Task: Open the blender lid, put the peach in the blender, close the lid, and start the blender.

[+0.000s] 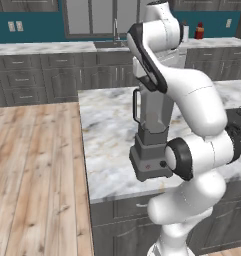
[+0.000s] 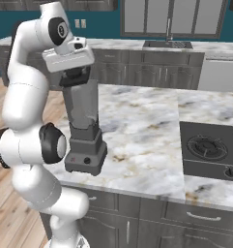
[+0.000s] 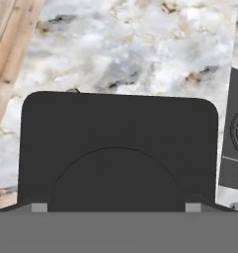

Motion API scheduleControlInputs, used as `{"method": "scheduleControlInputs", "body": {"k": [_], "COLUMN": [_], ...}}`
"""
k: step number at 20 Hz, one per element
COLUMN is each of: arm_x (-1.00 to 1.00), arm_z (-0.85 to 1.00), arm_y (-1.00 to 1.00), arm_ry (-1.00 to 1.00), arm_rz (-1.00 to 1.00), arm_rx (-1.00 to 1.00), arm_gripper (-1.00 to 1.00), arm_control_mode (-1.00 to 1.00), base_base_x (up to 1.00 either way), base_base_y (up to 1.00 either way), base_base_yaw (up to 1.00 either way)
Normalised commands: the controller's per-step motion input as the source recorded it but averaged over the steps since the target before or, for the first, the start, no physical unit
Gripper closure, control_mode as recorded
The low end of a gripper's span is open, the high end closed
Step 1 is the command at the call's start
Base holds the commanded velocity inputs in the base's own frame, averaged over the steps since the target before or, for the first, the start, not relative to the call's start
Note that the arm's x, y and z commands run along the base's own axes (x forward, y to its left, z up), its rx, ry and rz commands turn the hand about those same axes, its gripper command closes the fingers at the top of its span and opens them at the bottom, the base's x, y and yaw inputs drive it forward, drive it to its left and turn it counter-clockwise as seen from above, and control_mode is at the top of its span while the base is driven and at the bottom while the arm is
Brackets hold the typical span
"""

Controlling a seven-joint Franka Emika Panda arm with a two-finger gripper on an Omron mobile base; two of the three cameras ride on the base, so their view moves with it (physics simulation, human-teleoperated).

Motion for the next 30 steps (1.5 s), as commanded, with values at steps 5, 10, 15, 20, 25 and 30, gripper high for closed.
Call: {"method": "scheduleControlInputs", "body": {"k": [5,10,15,20,25,30], "arm_x": [0.06,0.05,0.07,0.00,-0.03,-0.18], "arm_z": [-0.20,-0.07,-0.01,-0.03,0.00,0.00], "arm_y": [-0.01,-0.10,-0.09,-0.05,0.00,0.00], "arm_ry": [0.07,0.00,0.00,0.00,0.00,0.00], "arm_rz": [0.00,0.00,0.00,-0.05,-0.17,-0.22], "arm_rx": [0.00,0.04,0.04,0.03,0.06,0.04], "arm_gripper": [1.00,1.00,1.00,1.00,1.00,1.00], "arm_control_mode": [-1.00,-1.00,-1.00,-1.00,-1.00,-1.00], "base_base_x": [0.00,0.00,0.00,0.00,0.00,0.00], "base_base_y": [0.00,0.00,0.00,0.00,0.00,0.00], "base_base_yaw": [0.00,0.00,0.00,0.00,0.00,0.00]}}
